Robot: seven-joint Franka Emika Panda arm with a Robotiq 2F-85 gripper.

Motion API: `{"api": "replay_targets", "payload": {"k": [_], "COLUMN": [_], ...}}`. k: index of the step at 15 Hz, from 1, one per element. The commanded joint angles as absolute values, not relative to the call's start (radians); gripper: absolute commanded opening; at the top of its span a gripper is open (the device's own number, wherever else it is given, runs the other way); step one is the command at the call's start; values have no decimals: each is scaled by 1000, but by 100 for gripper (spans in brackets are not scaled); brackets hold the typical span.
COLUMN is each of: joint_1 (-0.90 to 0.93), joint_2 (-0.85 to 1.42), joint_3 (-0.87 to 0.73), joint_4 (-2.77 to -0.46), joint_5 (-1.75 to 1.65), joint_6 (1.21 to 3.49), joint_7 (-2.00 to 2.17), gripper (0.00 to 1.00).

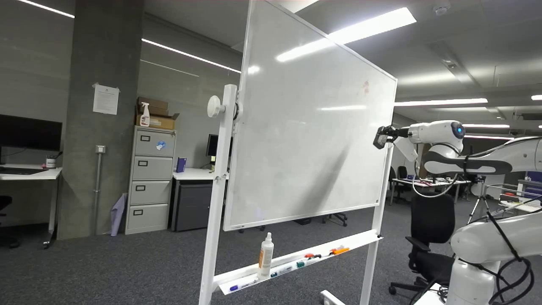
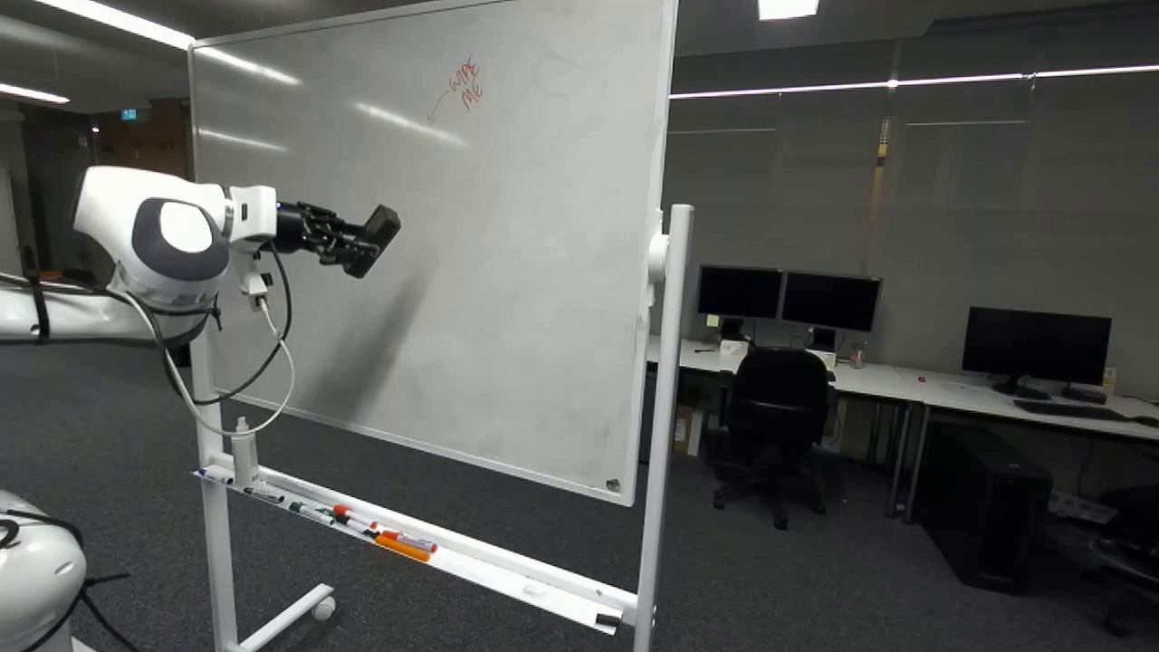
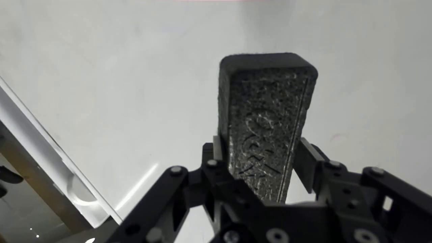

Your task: Use the black eraser to wipe the white board.

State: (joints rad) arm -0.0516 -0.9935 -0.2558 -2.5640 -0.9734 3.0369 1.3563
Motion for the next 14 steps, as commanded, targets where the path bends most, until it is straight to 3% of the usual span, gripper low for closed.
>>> {"api": "replay_targets", "payload": {"k": [1, 9, 10, 14], "joint_1": [-23, 62, 19, 46], "joint_2": [-866, -720, -772, -743], "joint_3": [-287, -336, -307, -317], "joint_4": [-2352, -2010, -2089, -2045], "joint_5": [-978, -996, -974, -974], "joint_6": [3108, 3214, 3164, 3177], "joint_7": [1311, 1114, 1158, 1130], "gripper": [30, 30, 55, 55]}}
